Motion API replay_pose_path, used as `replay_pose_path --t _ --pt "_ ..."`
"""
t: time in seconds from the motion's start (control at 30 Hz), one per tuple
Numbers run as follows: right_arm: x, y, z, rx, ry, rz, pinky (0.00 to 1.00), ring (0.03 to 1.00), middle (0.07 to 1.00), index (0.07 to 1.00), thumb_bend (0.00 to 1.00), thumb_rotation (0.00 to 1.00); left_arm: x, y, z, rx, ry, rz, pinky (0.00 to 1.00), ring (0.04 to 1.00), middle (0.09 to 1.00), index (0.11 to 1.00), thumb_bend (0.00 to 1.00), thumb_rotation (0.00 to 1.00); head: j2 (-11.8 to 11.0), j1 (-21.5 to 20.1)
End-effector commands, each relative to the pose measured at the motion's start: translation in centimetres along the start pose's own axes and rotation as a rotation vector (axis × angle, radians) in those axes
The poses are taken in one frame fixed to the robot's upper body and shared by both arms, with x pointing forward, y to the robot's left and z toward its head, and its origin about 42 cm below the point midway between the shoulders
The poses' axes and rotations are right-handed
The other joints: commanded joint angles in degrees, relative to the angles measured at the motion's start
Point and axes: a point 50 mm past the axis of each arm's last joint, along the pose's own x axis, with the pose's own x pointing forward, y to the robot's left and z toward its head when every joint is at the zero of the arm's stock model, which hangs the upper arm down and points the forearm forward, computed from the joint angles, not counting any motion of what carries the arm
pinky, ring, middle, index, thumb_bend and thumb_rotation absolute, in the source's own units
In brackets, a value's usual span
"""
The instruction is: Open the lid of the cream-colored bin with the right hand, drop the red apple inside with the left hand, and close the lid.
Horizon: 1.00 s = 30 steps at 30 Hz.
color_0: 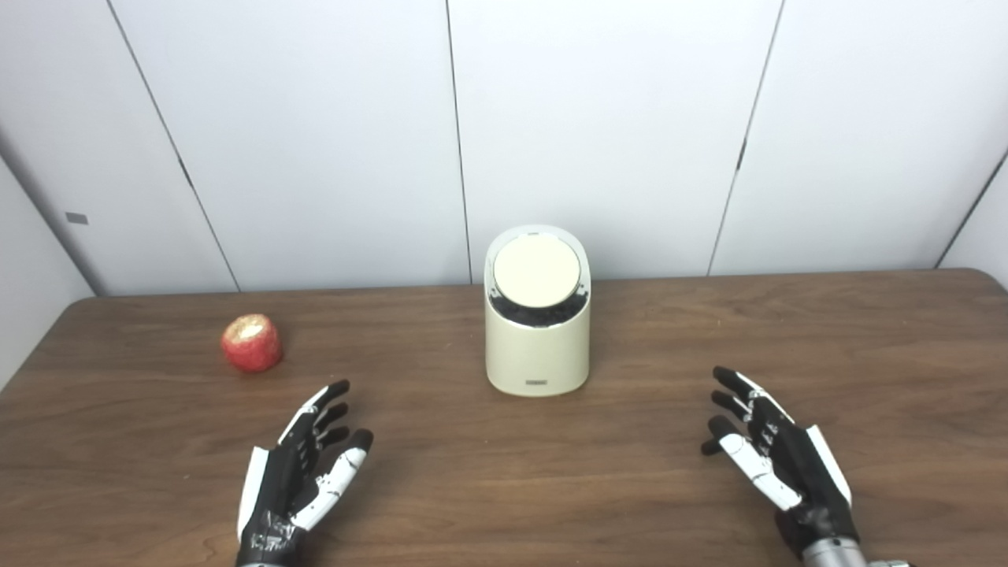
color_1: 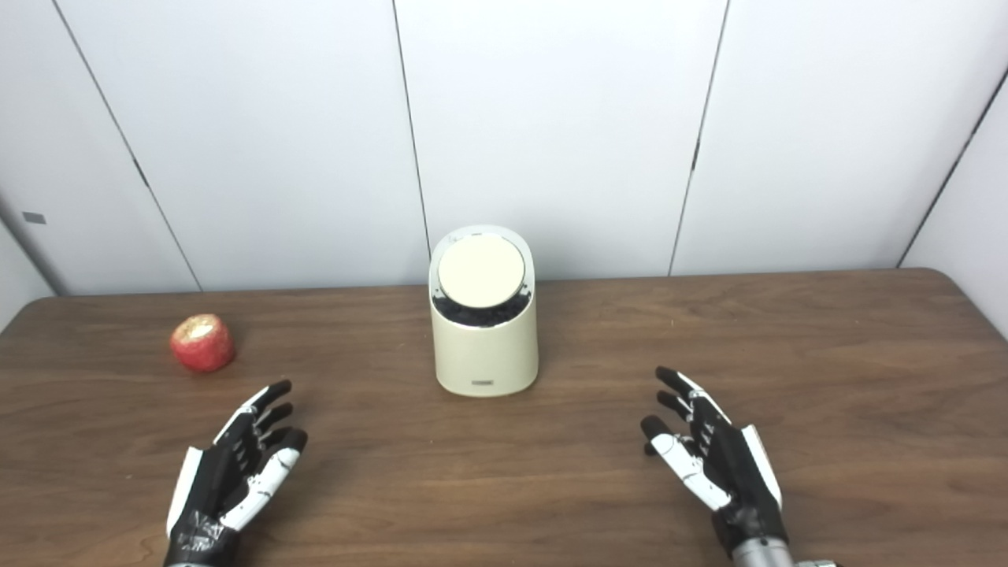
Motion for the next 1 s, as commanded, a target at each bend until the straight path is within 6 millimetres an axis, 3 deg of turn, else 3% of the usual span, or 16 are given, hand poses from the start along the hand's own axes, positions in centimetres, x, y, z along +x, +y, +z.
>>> replay_pose_path --t 0.0,0.43,0.97 --pt "0.3 -0.1 1.4 0.005 -0.048 0.014 0.87 0.943 0.961 0.950 0.49 0.74 -1.6 0.0 -1.3 -0.031 0.041 -0.025 0.93 0.985 0.995 0.998 0.54 0.63 0.06 -0.06" --pt "-0.2 0.2 1.5 0.039 -0.057 0.009 0.89 0.940 0.955 0.958 0.51 0.80 -1.8 0.4 -1.4 -0.068 0.020 0.012 0.98 0.993 1.000 1.000 0.60 0.75 0.82 -0.51" --pt "-1.4 -0.6 3.5 0.069 -0.111 -0.001 0.88 0.930 0.944 0.945 0.55 0.83 -3.4 -0.5 -0.2 -0.217 -0.013 0.086 0.93 0.945 0.955 0.964 0.57 0.71 0.63 -0.12"
